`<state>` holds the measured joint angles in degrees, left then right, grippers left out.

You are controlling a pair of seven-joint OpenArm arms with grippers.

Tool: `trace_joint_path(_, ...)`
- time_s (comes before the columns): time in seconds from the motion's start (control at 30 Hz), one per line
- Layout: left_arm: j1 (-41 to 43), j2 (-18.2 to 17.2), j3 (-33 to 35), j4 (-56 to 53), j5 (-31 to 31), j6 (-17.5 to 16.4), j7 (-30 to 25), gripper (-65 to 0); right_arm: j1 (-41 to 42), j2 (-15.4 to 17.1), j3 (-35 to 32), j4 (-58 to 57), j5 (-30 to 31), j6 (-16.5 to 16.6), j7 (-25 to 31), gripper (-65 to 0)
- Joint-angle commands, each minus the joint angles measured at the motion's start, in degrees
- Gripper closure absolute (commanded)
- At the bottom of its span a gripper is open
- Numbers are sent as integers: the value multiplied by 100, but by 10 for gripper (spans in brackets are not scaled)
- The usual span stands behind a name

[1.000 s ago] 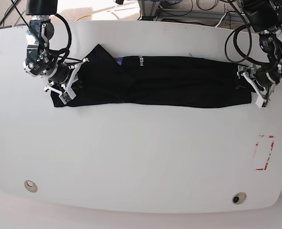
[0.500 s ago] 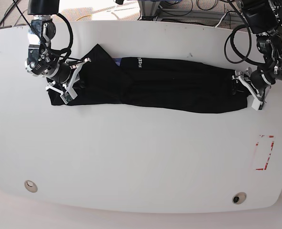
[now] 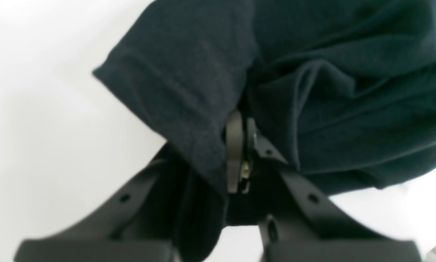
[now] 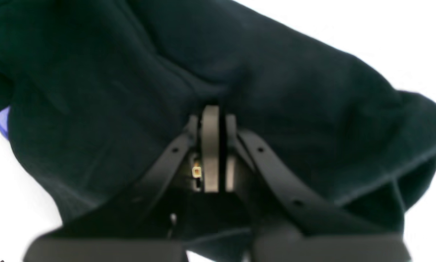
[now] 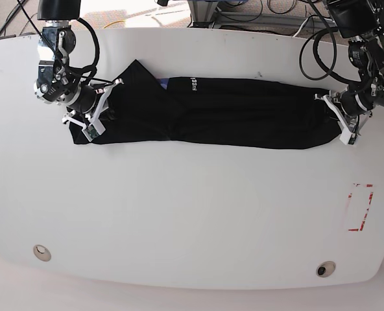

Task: Layout the t-shirt on the table in an organized manner, then fold the t-shirt properly
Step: 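Grasp the folded shirt's ends with both grippers, then push the shirt end with the left gripper toward the right gripper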

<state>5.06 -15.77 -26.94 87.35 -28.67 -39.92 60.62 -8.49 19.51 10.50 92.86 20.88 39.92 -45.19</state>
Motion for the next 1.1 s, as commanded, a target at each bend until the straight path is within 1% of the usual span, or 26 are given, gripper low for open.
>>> trace_joint_path(0.0, 0, -115, -9, 702, -100, -8, -124, 0, 54, 76, 27, 107, 70, 8, 101, -19)
trace_joint_path(0.03, 26, -115, -9, 852, -100, -8, -115, 0, 54, 76, 27, 107, 70, 8, 101, -19)
trace_joint_path(0.13, 70, -80, 70, 1379, -100, -8, 158, 0, 45, 76, 27, 107, 70, 8, 101, -19)
trace_joint_path(0.27, 17, 175, 351, 1766, -109, -8, 773, 0, 36, 76, 27, 99, 70, 8, 101, -19)
trace_joint_path(0.47, -132, 693, 799, 1951, -109, -8, 1257, 0, 36, 67, 18, 99, 70, 8, 101, -19)
trace_joint_path(0.63, -150, 1203, 1046, 1942, -100, -8, 1327, 0, 45, 67, 18, 90, 70, 8, 101, -19)
trace_joint_path(0.73, -150, 1450, 1248, 1942, -92, -8, 1327, 0, 45, 67, 18, 90, 70, 8, 101, -19)
trace_joint_path(0.93, -150, 1784, 1661, 1942, -92, -8, 1327, -1, 36, 58, 18, 90, 70, 8, 101, -19)
trace_joint_path(1.07, -203, 2047, 1749, 1933, -109, -8, 1327, -1, 36, 32, 18, 90, 70, 8, 101, -19)
